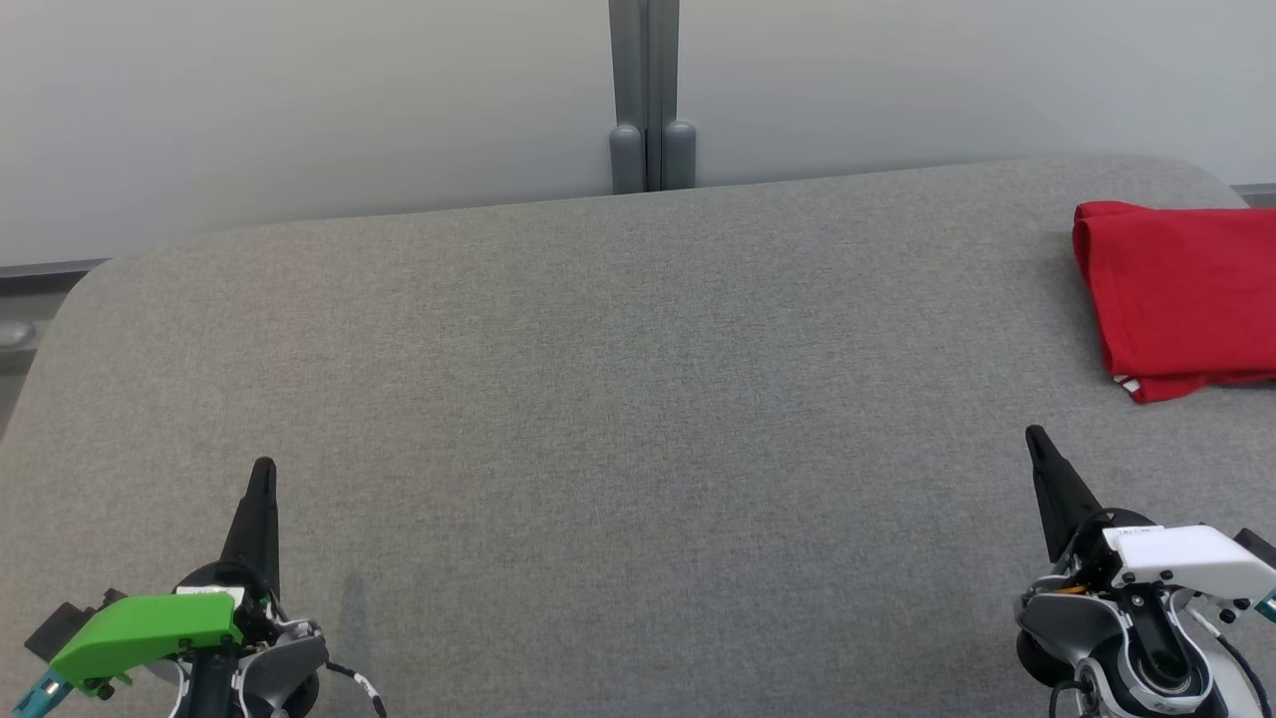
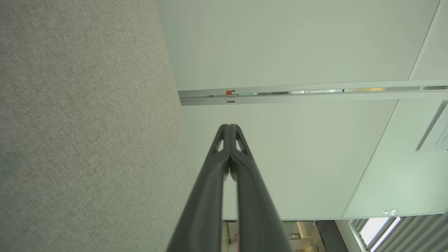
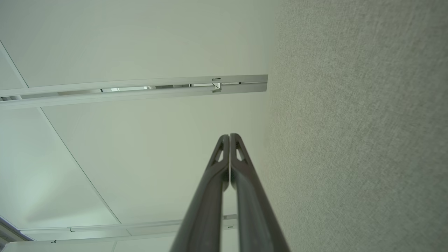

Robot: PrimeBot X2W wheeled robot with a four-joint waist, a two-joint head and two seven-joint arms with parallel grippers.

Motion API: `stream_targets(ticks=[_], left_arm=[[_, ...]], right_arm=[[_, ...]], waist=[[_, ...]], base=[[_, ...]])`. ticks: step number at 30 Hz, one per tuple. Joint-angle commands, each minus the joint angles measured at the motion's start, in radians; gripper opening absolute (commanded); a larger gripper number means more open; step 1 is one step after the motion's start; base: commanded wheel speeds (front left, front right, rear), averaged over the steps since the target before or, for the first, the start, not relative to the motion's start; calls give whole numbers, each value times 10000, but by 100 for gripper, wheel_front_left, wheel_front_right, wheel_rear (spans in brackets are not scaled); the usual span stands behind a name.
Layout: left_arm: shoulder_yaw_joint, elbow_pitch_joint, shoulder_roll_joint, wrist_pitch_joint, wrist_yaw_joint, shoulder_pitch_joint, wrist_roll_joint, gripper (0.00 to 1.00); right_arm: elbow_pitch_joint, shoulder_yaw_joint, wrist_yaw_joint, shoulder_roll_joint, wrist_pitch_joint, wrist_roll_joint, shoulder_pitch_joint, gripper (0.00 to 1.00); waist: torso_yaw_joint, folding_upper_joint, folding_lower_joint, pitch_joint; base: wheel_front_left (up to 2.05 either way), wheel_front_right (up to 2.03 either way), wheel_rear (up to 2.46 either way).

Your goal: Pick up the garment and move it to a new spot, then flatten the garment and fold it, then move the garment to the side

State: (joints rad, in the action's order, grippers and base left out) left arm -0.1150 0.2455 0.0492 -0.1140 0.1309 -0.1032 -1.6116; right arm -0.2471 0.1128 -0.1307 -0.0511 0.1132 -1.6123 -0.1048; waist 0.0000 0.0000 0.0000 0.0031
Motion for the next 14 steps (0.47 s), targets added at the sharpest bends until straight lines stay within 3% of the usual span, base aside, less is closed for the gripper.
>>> stream_targets(ticks=[1, 14], left_arm=[[-27, -15, 29, -40, 27, -107, -19, 0], [-29, -15, 28, -40, 27, -107, -17, 0]], right_arm=[[53, 19, 0, -16, 22, -29, -63, 0], [51, 23, 0, -11, 29, -22, -64, 0]], waist=[[0, 0, 0, 0], [0, 0, 0, 0]], base=[[0, 0, 0], [0, 0, 0]])
